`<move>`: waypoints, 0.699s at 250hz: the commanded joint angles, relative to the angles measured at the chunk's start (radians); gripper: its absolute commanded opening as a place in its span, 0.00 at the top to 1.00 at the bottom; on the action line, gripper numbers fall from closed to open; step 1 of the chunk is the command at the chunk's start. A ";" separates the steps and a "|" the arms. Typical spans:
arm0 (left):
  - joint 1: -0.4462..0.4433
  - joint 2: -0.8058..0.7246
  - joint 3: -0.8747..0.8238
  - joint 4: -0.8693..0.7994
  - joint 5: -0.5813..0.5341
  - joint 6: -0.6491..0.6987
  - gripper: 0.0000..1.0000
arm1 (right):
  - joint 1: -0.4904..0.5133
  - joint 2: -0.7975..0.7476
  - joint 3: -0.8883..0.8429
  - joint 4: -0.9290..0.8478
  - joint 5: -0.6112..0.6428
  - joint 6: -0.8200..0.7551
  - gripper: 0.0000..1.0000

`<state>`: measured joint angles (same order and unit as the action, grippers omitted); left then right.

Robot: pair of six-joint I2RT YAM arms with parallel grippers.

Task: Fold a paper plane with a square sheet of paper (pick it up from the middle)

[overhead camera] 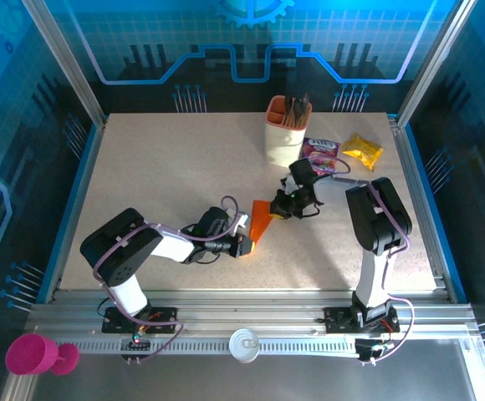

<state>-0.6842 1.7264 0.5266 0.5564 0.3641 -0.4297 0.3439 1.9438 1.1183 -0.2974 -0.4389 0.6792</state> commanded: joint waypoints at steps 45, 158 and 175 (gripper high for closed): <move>-0.003 0.086 -0.033 -0.177 -0.032 0.040 1.00 | -0.080 0.063 0.040 -0.031 0.115 -0.027 1.00; -0.004 -0.161 0.095 -0.303 -0.022 0.004 1.00 | 0.003 -0.032 -0.169 0.046 0.122 -0.004 1.00; -0.004 -0.158 0.143 -0.341 -0.016 0.026 1.00 | 0.029 -0.044 -0.198 0.062 0.122 0.010 1.00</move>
<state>-0.6846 1.5974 0.5762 0.3222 0.3485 -0.4351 0.3149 1.8839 1.0084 -0.1528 -0.3729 0.6724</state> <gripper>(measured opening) 0.055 0.049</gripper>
